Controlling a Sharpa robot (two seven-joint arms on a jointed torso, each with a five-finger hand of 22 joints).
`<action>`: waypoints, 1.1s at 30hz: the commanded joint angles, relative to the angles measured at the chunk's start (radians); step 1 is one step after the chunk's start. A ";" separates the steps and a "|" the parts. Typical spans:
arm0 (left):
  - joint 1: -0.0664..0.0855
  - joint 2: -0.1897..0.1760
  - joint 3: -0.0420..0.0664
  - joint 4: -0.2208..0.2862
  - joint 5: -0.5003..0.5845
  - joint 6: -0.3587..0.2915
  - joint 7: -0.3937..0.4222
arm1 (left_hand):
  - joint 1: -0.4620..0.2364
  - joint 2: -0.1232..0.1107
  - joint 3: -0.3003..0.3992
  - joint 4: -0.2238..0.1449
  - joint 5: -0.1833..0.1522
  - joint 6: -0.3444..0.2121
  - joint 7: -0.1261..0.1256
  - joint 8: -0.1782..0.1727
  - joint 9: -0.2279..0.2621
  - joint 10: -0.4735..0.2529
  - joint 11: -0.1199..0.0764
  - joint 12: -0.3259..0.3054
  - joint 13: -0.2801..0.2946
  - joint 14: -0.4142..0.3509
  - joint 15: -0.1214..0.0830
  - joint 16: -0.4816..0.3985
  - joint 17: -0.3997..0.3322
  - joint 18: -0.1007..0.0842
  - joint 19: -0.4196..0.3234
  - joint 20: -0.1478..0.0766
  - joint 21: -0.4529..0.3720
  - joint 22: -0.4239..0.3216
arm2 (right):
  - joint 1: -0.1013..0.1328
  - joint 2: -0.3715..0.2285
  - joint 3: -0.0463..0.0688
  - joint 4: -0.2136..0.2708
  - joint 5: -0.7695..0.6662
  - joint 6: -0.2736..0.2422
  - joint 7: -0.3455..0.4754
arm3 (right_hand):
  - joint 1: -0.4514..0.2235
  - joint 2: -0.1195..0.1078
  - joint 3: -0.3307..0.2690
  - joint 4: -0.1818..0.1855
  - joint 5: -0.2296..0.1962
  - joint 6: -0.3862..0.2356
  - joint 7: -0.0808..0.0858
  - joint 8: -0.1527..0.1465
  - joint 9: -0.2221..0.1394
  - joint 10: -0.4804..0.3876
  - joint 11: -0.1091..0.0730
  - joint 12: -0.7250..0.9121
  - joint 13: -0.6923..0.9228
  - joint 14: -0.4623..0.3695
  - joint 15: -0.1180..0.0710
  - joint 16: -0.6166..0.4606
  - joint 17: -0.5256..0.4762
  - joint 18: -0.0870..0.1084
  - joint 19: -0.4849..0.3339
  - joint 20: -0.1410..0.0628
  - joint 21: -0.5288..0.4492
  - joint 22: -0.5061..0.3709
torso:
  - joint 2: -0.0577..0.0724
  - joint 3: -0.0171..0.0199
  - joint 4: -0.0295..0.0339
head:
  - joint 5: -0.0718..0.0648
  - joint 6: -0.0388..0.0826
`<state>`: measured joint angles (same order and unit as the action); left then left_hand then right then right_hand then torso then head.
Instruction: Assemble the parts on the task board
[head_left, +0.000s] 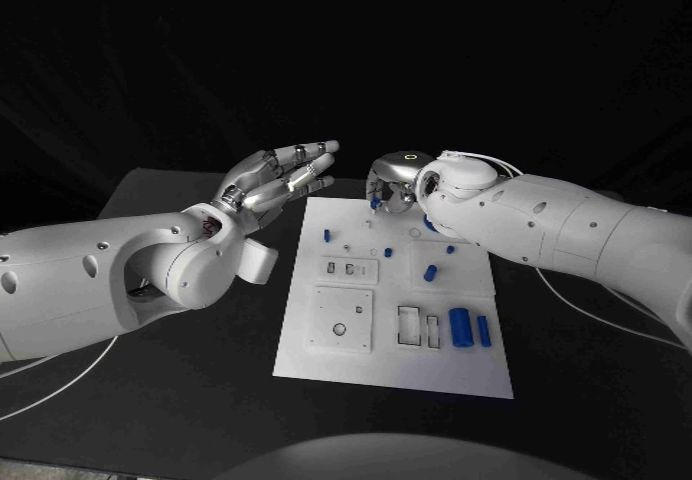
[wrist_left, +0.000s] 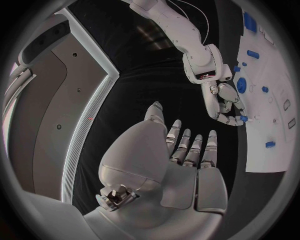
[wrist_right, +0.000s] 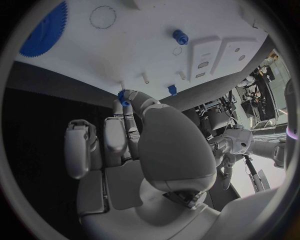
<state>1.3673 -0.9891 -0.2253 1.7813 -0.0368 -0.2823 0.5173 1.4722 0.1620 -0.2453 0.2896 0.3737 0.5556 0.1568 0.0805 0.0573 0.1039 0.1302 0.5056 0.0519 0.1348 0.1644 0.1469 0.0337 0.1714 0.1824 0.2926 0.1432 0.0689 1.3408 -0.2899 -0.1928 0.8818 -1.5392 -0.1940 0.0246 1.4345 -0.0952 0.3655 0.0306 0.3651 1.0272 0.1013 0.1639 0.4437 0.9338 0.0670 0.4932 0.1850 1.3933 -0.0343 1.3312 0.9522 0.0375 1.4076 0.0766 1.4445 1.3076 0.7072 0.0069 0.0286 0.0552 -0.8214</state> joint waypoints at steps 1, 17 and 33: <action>0.001 0.002 0.001 0.002 -0.005 0.008 0.012 | 0.012 -0.001 0.003 -0.001 0.007 0.008 0.000 0.006 0.001 0.002 0.004 0.007 0.002 0.007 -0.003 0.004 0.002 -0.019 0.009 0.001 0.005 0.002 | -0.003 0.007 0.000 -0.007 0.003 0.017 -0.001 | -0.005 0.000 -0.005 -0.001 -0.007 -0.001 -0.002 -0.003 0.001 0.015 -0.009 -0.002 0.000 -0.008 0.002 -0.004 -0.002 0.018 -0.006 0.003 -0.006 0.083 | 0.000 -0.0002 -0.0013 | 0.000 0.000; 0.001 0.000 0.001 0.004 -0.005 0.008 0.010 | 0.014 0.000 0.003 -0.001 0.009 0.009 0.001 0.006 0.001 0.003 0.004 0.007 0.001 0.008 -0.002 0.005 0.002 -0.020 0.009 0.001 0.006 0.002 | -0.014 0.024 0.000 -0.026 0.002 0.043 -0.015 | 0.001 -0.001 0.000 -0.007 -0.008 -0.011 0.000 -0.012 -0.001 0.008 -0.006 -0.022 -0.006 -0.023 0.004 -0.019 -0.030 0.023 -0.022 0.004 -0.020 0.068 | 0.000 -0.0008 -0.0006 | -0.001 -0.002; 0.001 -0.003 0.001 0.005 -0.005 0.008 0.007 | 0.016 0.000 0.003 0.000 0.010 0.015 0.001 0.008 0.002 0.004 0.005 0.011 0.002 0.009 -0.002 0.007 0.002 -0.020 0.011 0.001 0.007 0.002 | -0.020 0.024 0.000 -0.027 -0.002 0.036 -0.032 | -0.002 -0.006 0.002 -0.009 -0.008 -0.030 -0.003 -0.026 -0.005 -0.011 0.003 -0.048 -0.012 -0.043 0.010 -0.036 -0.061 0.028 -0.041 0.009 -0.037 0.053 | 0.000 -0.0006 -0.0005 | 0.000 -0.004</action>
<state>1.3674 -0.9925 -0.2253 1.7832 -0.0368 -0.2823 0.5172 1.4800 0.1618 -0.2453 0.2896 0.3804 0.5633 0.1572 0.0845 0.0580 0.1039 0.1301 0.5113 0.0526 0.1385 0.1606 0.1511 0.0345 0.1713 0.1860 0.2962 0.1432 0.0697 1.3273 -0.2646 -0.1890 0.8558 -1.5299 -0.1817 0.0108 1.4344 -0.0955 0.3686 0.0274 0.3574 1.0028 0.0988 0.1416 0.4393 0.9312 0.0694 0.4488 0.1747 1.3569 -0.0267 1.2980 0.8928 0.0531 1.3730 0.0826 1.4132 1.3073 0.7066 0.0061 0.0277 0.0548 -0.8257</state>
